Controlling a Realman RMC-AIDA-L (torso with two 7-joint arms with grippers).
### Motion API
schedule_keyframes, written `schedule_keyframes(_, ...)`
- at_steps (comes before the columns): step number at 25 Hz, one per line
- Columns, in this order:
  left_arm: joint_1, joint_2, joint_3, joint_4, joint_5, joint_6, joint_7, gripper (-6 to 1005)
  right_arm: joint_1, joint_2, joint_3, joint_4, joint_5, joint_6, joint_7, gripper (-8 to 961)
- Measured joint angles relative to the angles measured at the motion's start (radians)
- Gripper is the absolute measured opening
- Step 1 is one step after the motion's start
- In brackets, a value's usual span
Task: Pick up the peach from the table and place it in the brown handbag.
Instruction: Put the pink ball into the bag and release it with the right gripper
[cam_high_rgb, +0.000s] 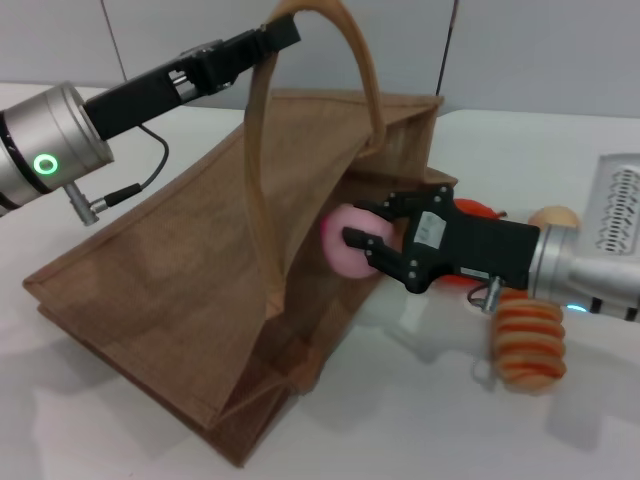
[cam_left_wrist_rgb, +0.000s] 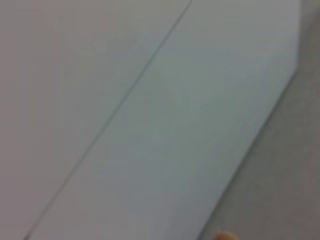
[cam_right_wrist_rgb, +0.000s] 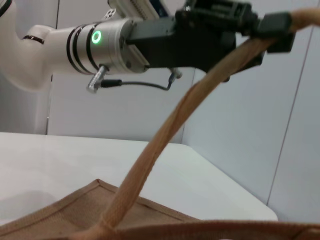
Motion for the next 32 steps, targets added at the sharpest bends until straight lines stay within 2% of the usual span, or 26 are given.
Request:
schedule_keyframes(11,-0.007,0.001,-0.015,0.002,-0.041,-0.165,-0.032,131,0.09,0.01,-0.003,-0.057,-0.003,-0.093,-0.019,298)
schedule_keyframes(20,-0.008,0.005,-0.016,0.001,-0.071,-0.192,-0.04,132,0.247,0.027,-0.1,-0.139,-0.005,-0.161,-0.015,297)
schedule_keyframes(26,-0.007,0.008,-0.038,0.0,-0.073,-0.186,-0.04,131,0.266,0.028,-0.173,-0.126,-0.006,-0.151,-0.014,296)
schedule_keyframes(30,0.002,0.009,-0.072,-0.014,-0.074,-0.175,-0.037,131,0.26,0.029,-0.187,-0.118,-0.002,-0.148,-0.012,296)
schedule_keyframes(32,0.003,0.012,-0.087,-0.025,-0.071,-0.17,-0.031,131,0.258,0.029,-0.185,-0.117,-0.001,-0.147,-0.01,338)
